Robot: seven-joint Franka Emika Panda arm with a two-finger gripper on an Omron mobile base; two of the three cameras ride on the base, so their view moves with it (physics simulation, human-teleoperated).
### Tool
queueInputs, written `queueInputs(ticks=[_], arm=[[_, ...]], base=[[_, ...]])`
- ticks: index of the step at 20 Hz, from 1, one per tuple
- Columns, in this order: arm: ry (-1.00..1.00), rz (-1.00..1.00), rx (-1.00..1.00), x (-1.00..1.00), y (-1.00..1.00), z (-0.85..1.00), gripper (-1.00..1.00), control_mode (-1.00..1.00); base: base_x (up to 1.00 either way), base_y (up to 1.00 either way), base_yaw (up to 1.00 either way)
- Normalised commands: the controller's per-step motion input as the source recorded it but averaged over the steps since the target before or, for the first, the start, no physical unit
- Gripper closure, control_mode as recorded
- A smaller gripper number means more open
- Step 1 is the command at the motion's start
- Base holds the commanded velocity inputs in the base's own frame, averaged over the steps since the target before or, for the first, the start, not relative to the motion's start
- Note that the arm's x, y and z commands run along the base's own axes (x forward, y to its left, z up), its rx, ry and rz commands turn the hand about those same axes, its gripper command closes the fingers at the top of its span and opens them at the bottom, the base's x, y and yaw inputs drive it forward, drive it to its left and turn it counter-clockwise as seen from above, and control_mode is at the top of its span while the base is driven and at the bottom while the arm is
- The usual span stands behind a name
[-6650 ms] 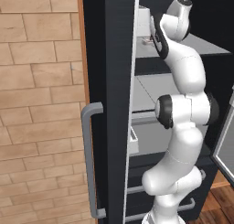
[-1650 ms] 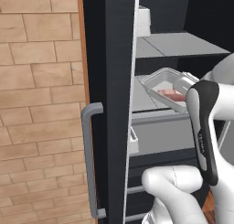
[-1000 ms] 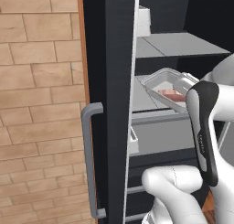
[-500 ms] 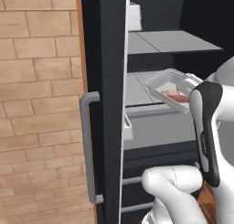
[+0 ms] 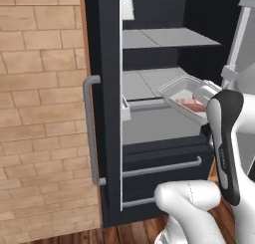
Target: Place the tupperware containing the steak and squash meal in the microwave. Close the microwave door and press the start button to reheat the meal.
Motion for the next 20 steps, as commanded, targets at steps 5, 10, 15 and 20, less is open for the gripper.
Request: queueInputs(ticks=[5,10,15,20], arm=[[0.00,0.00,0.00,0.00,0.00,0.00,1.00,1.00],[0.00,0.00,0.00,0.00,0.00,0.00,1.00,1.00],[0.00,0.00,0.00,0.00,0.00,0.00,1.00,1.00],[0.00,0.00,0.00,0.00,0.00,0.00,1.00,1.00]], base=[[-0.41,0.00,-0.23],[-0.34,0.00,-0.35],[-0.49,-0.04,-0.45],[-0.57,-0.05,-0.55]])
